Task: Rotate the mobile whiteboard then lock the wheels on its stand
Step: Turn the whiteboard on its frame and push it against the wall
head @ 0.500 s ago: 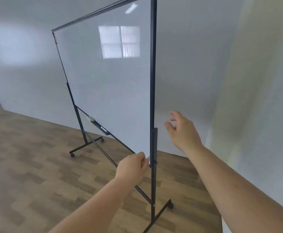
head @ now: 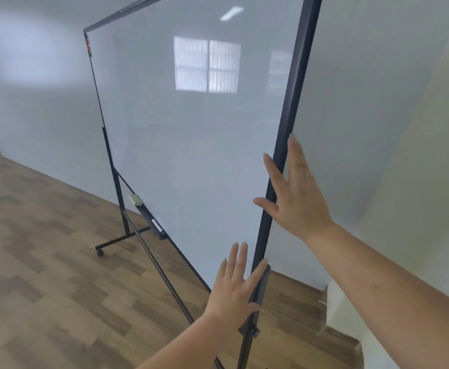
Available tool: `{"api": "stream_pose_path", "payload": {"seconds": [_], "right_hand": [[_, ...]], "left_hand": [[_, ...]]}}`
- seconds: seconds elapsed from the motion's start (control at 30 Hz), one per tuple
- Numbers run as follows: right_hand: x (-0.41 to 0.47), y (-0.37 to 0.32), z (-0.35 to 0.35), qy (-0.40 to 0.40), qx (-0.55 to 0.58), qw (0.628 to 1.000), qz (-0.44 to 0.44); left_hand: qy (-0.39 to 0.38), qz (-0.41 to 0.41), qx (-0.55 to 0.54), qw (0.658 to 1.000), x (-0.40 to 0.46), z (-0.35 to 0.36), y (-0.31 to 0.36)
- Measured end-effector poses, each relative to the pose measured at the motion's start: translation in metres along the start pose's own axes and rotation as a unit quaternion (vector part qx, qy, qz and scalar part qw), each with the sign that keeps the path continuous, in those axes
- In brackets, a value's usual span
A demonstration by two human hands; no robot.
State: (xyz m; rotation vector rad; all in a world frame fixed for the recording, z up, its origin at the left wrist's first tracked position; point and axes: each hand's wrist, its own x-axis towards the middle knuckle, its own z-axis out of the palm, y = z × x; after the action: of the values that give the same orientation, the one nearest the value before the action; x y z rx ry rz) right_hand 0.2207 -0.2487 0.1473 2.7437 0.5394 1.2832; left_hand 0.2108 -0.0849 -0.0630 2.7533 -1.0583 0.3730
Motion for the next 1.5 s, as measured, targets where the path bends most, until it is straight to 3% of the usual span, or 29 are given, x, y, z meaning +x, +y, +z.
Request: {"api": "stream_pose_path", "payload": {"seconds": [0.17,0.27,0.4,0.8,1.0,1.23,1.5], "right_hand": [[0.022,0.051,0.008,-0.006,0.051,0.987,-0.155],[0.030,0.070,0.012,-0.027,0.077,0.976,-0.203],[0.042,0.074,0.020,-0.028,0.100,0.969,-0.225],[0.096,0.080,0.087,-0.054,0.161,0.961,-0.221],[0.137,0.094,0.131,-0.018,0.147,0.957,-0.249],[0.183,0.103,0.191,-0.006,0.163,0.956,-0.246],[0.241,0.105,0.257,0.004,0.135,0.964,-0.228]], "left_hand": [[-0.041,0.104,0.203,0.973,0.028,0.010,-0.011],[-0.015,0.156,0.295,0.943,0.044,0.008,-0.016],[-0.035,0.190,0.364,0.911,0.058,0.000,-0.028],[-0.067,0.095,0.380,0.918,0.111,0.006,-0.064],[-0.113,0.078,0.401,0.906,0.148,0.008,-0.112],[-0.129,0.072,0.360,0.921,0.189,0.011,-0.163],[-0.142,0.057,0.371,0.916,0.240,0.018,-0.230]]}}
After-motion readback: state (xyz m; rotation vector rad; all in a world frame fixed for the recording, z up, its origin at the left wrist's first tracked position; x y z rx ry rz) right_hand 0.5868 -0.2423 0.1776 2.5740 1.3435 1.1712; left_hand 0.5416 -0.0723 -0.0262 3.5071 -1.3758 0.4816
